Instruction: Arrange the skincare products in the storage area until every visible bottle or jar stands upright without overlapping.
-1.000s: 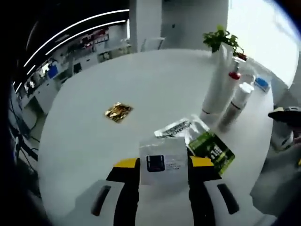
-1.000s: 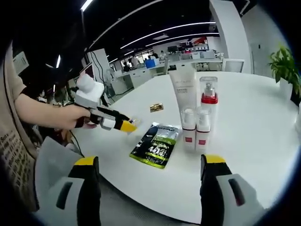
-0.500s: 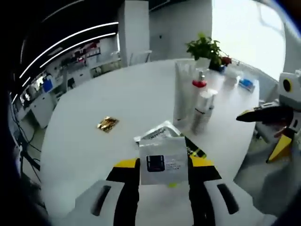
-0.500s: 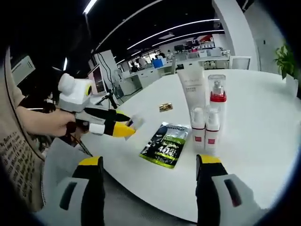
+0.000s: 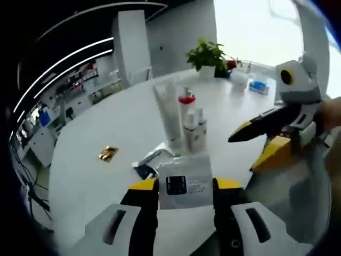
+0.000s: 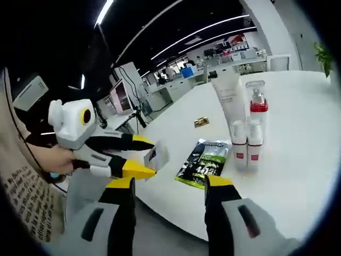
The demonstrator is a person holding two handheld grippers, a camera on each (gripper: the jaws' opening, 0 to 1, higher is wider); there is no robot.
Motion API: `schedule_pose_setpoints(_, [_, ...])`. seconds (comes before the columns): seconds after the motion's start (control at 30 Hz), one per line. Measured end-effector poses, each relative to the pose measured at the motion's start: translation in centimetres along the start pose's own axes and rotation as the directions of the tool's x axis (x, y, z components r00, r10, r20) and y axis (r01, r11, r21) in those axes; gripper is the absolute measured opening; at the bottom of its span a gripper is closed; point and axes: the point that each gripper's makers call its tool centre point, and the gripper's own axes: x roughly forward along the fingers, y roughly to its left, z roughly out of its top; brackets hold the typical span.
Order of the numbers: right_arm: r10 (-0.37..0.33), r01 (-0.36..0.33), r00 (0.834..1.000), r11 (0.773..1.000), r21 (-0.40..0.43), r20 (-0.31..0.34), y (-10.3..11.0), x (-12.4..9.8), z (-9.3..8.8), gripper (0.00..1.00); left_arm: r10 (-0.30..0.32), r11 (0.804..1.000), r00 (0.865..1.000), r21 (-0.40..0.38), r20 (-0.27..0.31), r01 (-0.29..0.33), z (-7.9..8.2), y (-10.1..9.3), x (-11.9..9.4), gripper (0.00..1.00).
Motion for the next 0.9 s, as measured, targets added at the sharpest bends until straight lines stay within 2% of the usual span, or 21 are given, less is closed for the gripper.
schedule_pose_setpoints(0.03, [0.01,-0.011,1.0,0.999,0.041,0.017,0.1,-0.1,0.3,0.5,-0.005,1.0,1.0,0.003,0.004,0.005,0.1,-0.3,0.0,0.38])
schedule_pose_setpoints(0.1, [0.009,-0.011,0.999,0.997,0.07,0.031,-0.2,-0.4,0.6,0.47,-0.017,1.0,1.0,0.001,0.015,0.017,0.6,-1.0,-0.1,0.38])
schedule_pose_setpoints(0.23, [0.028,-0.031,0.999,0.997,0.077,0.045,0.4,-0.4,1.0,0.43,-0.054,0.998,0.997,0.02,0.051,0.053,1.9,-2.6,-0.5,0.38])
schedule_pose_setpoints(0.33, [0.032,-0.036,0.998,0.995,0.091,0.046,0.6,-0.3,1.1,0.39,-0.066,0.997,0.996,0.033,0.054,0.064,2.1,-3.4,-0.4,0.38])
schedule_pose_setpoints(0.53, [0.033,-0.038,0.999,0.988,0.148,0.039,-0.2,-0.4,1.1,0.19,-0.078,0.997,0.995,0.024,0.056,0.077,2.2,-4.2,-0.1,0.38])
schedule_pose_setpoints(0.63, [0.035,-0.041,0.999,0.985,0.168,0.035,-0.3,-0.3,1.0,0.03,-0.077,0.997,0.995,0.01,0.063,0.076,2.3,-4.2,0.1,0.38])
schedule_pose_setpoints(0.67, [0.039,-0.046,0.998,0.982,0.186,0.04,-0.2,-0.3,1.1,0.03,-0.077,0.997,0.995,0.007,0.06,0.076,2.3,-4.1,0.2,0.37])
schedule_pose_setpoints(0.73, [0.042,-0.046,0.999,0.983,0.18,0.028,-0.4,-0.2,0.8,0.01,-0.065,0.998,0.996,0.007,0.063,0.064,2.4,-3.8,0.3,0.28])
schedule_pose_setpoints(0.83, [0.09,-0.101,0.994,0.97,0.22,0.061,0.2,-0.2,1.3,0.01,-0.064,0.998,0.996,-0.017,0.059,0.065,2.2,-3.6,0.5,0.32])
schedule_pose_setpoints(0.9, [0.075,-0.085,0.996,0.972,0.217,0.053,-0.1,-0.1,1.1,0.01,-0.055,0.998,0.997,-0.02,0.059,0.056,2.2,-3.5,0.4,0.35])
